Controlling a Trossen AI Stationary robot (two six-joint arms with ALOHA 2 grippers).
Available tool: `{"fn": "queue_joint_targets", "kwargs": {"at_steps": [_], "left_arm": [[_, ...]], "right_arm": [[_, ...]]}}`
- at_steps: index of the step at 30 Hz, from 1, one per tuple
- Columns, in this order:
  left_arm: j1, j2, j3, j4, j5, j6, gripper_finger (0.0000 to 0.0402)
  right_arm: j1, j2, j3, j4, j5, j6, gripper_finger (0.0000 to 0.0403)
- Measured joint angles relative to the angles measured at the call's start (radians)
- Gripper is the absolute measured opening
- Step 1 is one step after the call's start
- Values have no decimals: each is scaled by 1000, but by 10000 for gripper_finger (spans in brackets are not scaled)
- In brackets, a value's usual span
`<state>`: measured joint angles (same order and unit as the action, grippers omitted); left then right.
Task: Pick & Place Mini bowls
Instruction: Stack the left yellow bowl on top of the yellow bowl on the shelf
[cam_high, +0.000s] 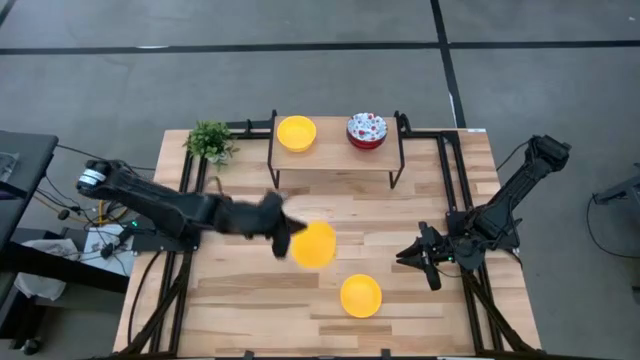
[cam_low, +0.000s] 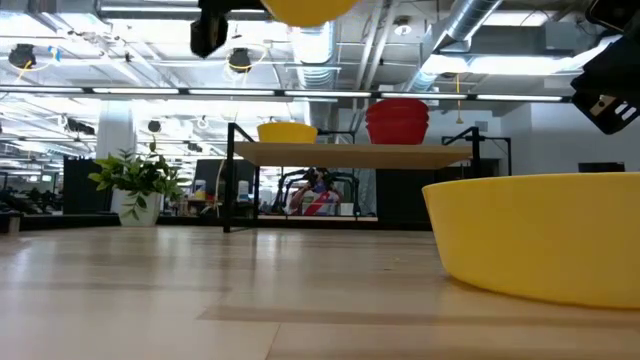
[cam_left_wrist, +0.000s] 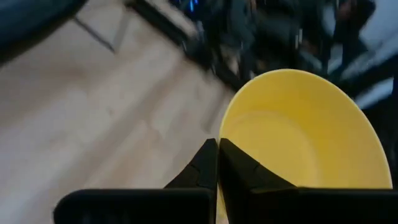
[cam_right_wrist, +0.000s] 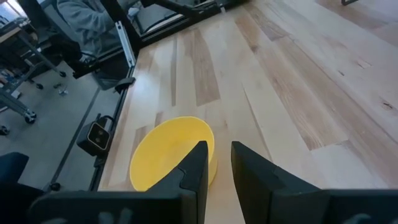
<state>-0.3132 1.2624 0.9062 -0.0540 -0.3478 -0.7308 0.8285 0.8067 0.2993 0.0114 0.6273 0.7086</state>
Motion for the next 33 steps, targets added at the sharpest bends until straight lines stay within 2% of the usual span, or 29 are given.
{"fn": "queue_joint_targets", "kwargs": {"at_steps": [5,9,16,25,33], "left_arm": [[131,-139,0,-67,0,74,4],[264,-220,0,-105,27,153,4],[601,-252,24,-114,274,291,4],[970,-129,141,-202,537,450,4],[1135,106,297,-210,716,495,4]], "right_arm": [[-36,0,0,23,0,-9,61],[-108,0,0,44,1,-9,61],[-266,0,0,106,1,-10,61],[-405,0,0,243,-1,-9,61],[-450,0,0,267,-3,7,61]]}}
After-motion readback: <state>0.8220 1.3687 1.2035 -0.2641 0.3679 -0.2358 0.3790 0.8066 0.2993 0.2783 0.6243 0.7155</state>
